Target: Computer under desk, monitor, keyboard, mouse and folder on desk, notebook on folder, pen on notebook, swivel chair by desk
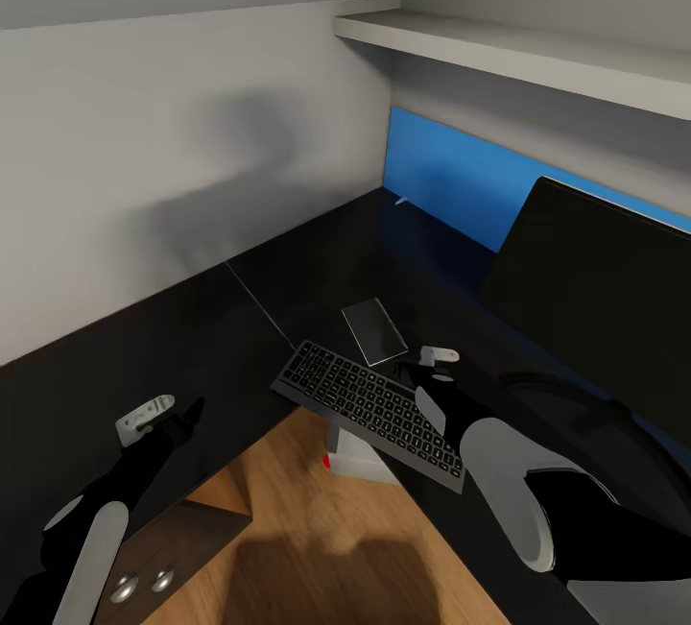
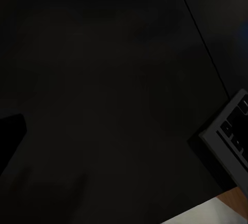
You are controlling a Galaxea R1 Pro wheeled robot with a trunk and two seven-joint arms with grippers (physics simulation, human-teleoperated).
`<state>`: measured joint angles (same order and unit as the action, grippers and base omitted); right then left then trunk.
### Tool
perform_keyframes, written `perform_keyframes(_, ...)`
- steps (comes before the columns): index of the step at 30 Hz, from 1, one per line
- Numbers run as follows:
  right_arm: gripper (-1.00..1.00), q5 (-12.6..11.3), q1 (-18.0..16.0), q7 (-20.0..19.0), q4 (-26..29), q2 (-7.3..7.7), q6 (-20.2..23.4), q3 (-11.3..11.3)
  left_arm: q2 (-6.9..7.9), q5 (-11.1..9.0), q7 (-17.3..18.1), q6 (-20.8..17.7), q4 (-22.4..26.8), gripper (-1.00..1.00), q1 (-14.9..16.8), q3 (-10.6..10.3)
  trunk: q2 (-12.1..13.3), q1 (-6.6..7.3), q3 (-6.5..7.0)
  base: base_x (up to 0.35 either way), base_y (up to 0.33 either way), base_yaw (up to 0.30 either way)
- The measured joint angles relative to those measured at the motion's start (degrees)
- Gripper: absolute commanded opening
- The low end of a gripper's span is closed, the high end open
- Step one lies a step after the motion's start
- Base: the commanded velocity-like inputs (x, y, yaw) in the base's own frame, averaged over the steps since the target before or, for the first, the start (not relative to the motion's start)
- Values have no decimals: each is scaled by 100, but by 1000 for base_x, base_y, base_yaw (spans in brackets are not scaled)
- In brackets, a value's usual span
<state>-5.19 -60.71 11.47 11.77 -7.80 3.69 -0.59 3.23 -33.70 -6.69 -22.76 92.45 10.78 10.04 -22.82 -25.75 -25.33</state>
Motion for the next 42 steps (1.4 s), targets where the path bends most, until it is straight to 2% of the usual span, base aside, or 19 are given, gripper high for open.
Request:
perform_keyframes(14,100,2,0,62,-10,0,288,-7,0,3,0,1,0,100,0,0,0,0,0,0,0,0)
perform_keyframes(42,100,12,0,63,-10,-9,294,0,0,3,0,-6,0,100,0,0,0,0,0,-68,38,0)
